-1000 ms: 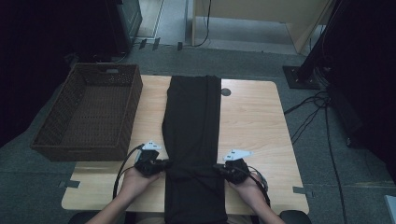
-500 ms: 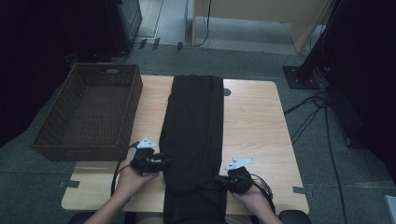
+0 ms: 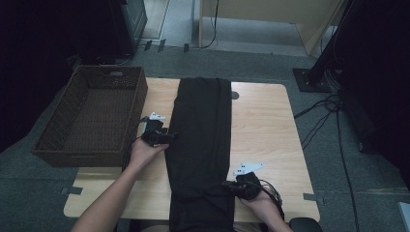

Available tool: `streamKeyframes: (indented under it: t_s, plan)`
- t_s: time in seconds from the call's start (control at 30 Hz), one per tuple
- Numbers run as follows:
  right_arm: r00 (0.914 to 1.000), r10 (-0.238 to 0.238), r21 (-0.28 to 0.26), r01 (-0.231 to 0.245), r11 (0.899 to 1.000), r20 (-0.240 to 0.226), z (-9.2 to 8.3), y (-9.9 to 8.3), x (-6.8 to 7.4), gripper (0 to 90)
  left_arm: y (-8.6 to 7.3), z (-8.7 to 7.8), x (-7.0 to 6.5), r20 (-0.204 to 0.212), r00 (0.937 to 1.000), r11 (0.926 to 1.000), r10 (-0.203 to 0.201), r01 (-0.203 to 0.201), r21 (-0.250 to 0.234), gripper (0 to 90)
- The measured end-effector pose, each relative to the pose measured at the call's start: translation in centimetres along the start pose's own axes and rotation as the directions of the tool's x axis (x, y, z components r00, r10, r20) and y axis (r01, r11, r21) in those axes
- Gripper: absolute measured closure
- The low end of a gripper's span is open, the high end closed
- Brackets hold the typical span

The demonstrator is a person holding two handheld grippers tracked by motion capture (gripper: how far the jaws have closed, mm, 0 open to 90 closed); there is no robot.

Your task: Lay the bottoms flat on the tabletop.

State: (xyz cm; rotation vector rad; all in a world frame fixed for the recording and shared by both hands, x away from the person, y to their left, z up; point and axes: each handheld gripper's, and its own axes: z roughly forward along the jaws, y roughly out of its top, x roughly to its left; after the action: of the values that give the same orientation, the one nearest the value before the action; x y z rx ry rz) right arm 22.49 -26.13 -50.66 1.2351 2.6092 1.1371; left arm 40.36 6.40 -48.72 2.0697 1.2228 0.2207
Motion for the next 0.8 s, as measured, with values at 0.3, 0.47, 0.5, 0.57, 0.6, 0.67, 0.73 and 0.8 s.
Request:
streamKeyframes:
  t_s: [0.3,0.47,0.5,0.57,0.6,0.67,0.73,0.8]
  plan:
    - [0.9999,0.0,-0.026,0.0,1.0,-0.01,0.0,-0.3,-0.1,86.3,0.7,2.5,0.8,-0.026,0.9993,0.9992,-0.029,0.029,0.025,49.0]
    - [0.9998,-0.006,-0.04,0.005,0.999,-0.018,0.1,-0.3,-0.2,83.7,0.6,2.5,0.8,-0.026,0.9984,0.9985,-0.049,0.05,0.022,70.7]
    - [0.9998,-0.007,-0.041,0.007,0.999,-0.019,0.1,-0.3,-0.2,82.7,0.5,2.5,0.7,-0.033,0.9987,0.999,-0.039,0.039,0.023,77.4]
    - [0.9997,-0.008,-0.052,0.007,0.999,-0.023,0.1,-0.2,-0.2,77.8,0.4,2.4,0.5,-0.035,0.9992,0.9994,-0.021,0.022,0.026,86.0]
    - [0.9997,-0.005,-0.064,0.003,0.998,-0.023,0.0,-0.1,-0.3,73.8,0.4,2.3,0.4,-0.036,0.9992,0.9996,-0.016,0.017,0.023,87.2]
    - [0.9999,0.001,-0.112,-0.003,0.994,-0.016,-0.2,0.1,-0.5,65.5,0.4,2.1,0.3,-0.031,0.9994,0.9998,-0.014,0.015,0.01,88.1]
    - [0.9999,0.014,-0.168,-0.013,0.986,0.006,-0.5,0.6,-1.0,59.2,0.4,2.1,0.3,-0.026,0.9997,0.9999,-0.005,0.005,0.009,88.4]
    - [0.9989,0.033,-0.227,-0.024,0.974,0.033,-0.5,1.3,-1.4,55.3,0.3,2.0,0.3,-0.021,0.9998,1.0,-0.005,0.005,0.008,88.6]
